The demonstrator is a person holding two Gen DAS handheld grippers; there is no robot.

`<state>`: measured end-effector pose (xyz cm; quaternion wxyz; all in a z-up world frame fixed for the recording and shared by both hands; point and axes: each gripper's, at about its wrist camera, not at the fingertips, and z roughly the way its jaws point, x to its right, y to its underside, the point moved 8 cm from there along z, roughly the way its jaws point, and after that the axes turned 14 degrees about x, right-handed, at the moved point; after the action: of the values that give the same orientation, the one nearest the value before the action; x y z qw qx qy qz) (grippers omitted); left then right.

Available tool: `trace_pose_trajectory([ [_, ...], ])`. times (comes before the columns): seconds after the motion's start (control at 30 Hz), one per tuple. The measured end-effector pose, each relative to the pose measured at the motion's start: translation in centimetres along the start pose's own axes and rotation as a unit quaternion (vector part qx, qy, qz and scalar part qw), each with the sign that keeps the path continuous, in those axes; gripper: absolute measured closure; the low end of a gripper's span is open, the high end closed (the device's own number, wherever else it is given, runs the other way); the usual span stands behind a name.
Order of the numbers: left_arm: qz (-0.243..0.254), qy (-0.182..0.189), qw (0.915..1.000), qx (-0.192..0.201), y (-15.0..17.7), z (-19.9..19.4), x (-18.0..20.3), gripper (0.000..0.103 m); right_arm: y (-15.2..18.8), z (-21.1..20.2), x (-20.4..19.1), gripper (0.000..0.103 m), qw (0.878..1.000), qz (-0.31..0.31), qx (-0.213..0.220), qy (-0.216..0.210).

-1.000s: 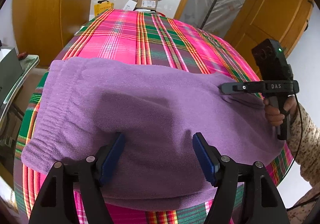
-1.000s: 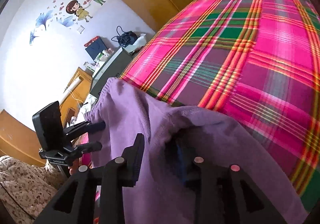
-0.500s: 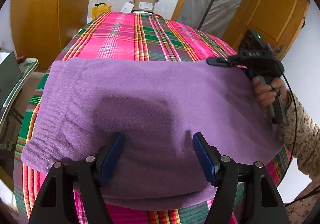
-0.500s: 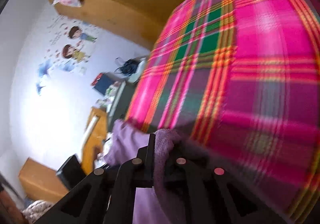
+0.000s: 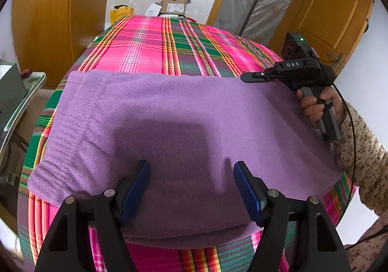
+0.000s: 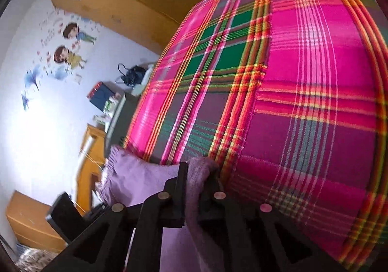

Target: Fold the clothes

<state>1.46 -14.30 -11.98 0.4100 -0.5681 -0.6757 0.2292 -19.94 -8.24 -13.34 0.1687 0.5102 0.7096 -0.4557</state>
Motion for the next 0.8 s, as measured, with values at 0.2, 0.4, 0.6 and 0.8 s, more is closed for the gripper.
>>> trace_pose_trajectory([
  [0.2,-0.006,-0.008,1.0000,-0.001,0.3,-0.5,-0.1,0.030,0.3,-2.5,0.7,0.091,0.999,-0.024,0.001,0.029],
  [0.4,-0.003,-0.018,0.9998,-0.003,0.9,-1.6,0.0,0.030,0.2,-6.8,0.9,0.076,0.973,-0.128,0.054,0.185],
  [0.6,-0.020,-0.025,0.9995,-0.001,1.3,-2.7,-0.4,0.030,5.6,-7.1,-5.5,0.076,0.919,-0.324,0.074,0.212],
  [0.8,-0.031,-0.037,0.9988,0.001,1.7,-4.2,-1.1,0.030,6.8,-7.2,-2.3,0.084,0.940,-0.260,0.063,0.212],
])
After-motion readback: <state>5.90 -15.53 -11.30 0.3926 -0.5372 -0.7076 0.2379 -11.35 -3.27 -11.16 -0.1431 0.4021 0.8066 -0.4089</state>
